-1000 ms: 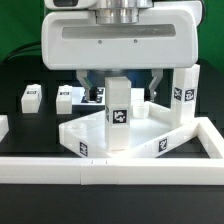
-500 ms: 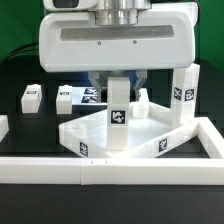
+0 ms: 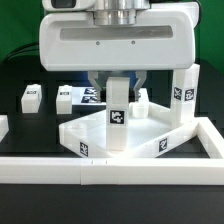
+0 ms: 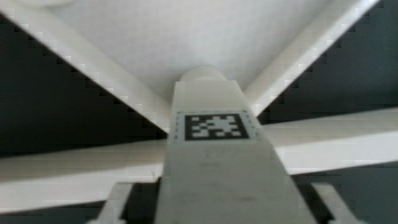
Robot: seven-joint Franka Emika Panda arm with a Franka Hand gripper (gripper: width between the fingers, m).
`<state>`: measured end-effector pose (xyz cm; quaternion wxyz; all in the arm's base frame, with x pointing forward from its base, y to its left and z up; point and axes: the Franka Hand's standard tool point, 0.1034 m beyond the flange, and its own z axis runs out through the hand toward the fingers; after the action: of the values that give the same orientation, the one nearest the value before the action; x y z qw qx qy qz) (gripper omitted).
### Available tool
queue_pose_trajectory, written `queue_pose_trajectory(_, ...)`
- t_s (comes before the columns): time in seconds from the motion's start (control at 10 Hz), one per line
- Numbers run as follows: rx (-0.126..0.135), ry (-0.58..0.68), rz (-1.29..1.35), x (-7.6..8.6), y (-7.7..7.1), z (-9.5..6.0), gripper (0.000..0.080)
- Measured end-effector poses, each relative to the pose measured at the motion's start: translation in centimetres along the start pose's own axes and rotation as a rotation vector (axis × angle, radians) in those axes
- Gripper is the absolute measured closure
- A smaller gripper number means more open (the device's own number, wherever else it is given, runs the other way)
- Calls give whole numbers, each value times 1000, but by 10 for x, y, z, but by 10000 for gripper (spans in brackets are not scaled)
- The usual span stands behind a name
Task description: Assemble desk
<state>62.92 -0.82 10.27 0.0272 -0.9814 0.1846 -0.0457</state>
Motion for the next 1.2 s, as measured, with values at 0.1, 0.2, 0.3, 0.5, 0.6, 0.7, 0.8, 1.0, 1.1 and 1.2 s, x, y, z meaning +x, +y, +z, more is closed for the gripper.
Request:
queue_pose_trajectory(0.1, 2, -1, 94, -1, -4, 0, 513)
queue_pose_trajectory(0.2, 5, -3, 206, -2, -6, 0, 512)
queue_pose_trajectory(0.3, 7, -4, 289, -2, -7, 0, 512)
queue_pose_trajectory(0.5, 23, -15, 562, -4, -8, 1, 512)
queue_pose_trajectory(0.6, 23, -18, 667, -4, -8, 1, 512)
queue_pose_trajectory(0.7, 22, -20, 752, -5, -10, 1, 512)
queue_pose_trajectory(0.8, 19, -25, 856, -8, -14, 1, 511)
queue_pose_trajectory(1.0, 21, -30, 983, -9, -18, 2, 511)
queue_pose_trajectory(1.1, 25, -36, 1045, -10, -20, 2, 511)
queue_pose_trajectory(1.2, 25, -35, 973, -10, -20, 2, 511)
